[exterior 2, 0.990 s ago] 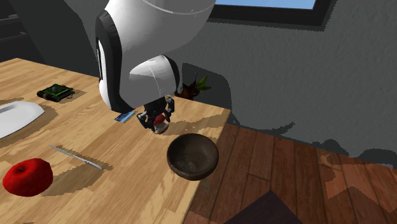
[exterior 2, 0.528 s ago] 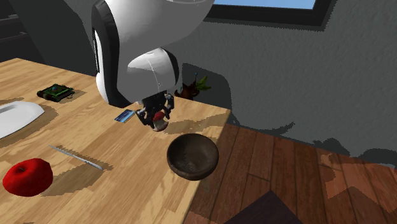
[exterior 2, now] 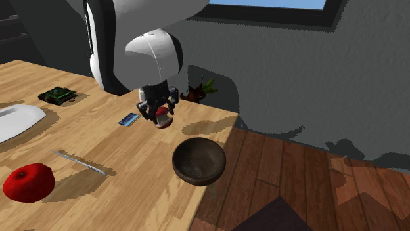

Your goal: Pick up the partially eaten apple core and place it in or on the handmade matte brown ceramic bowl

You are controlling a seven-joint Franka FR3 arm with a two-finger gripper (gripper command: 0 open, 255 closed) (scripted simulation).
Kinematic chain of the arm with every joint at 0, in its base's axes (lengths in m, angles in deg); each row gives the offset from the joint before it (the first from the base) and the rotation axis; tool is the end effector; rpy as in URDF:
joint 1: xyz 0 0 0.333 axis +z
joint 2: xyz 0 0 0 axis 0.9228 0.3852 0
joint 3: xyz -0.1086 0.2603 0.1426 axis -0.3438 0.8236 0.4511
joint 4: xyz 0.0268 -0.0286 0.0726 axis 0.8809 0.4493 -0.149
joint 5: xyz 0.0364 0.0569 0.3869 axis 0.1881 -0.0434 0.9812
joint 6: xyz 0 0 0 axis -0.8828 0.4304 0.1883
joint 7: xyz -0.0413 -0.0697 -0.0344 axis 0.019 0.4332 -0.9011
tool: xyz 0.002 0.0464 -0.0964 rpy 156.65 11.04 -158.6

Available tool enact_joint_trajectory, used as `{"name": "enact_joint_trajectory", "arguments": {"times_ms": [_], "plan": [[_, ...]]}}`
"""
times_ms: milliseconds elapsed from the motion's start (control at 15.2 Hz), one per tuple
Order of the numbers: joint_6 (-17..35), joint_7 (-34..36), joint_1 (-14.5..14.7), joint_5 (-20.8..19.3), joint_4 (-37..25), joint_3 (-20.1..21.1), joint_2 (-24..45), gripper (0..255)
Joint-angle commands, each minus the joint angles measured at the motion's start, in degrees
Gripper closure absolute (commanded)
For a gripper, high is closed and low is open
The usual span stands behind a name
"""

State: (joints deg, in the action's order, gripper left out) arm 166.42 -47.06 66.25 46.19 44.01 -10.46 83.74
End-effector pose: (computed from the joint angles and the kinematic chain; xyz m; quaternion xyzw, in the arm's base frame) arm 0.6180 -0.0207 0.2920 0.9928 0.1008 0.0478 0.0430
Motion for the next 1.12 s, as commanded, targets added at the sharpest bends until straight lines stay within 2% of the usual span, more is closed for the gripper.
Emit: {"name": "enact_joint_trajectory", "arguments": {"times_ms": [0,660,1056], "plan": [[-1.35,-0.22,-0.06,0.13,-0.29,0.04,-1.06,255],[-7.69,-0.90,-0.10,0.62,-2.40,0.22,-5.31,255],[-3.18,-2.85,-1.52,0.44,13.94,-0.73,-17.30,255]]}}
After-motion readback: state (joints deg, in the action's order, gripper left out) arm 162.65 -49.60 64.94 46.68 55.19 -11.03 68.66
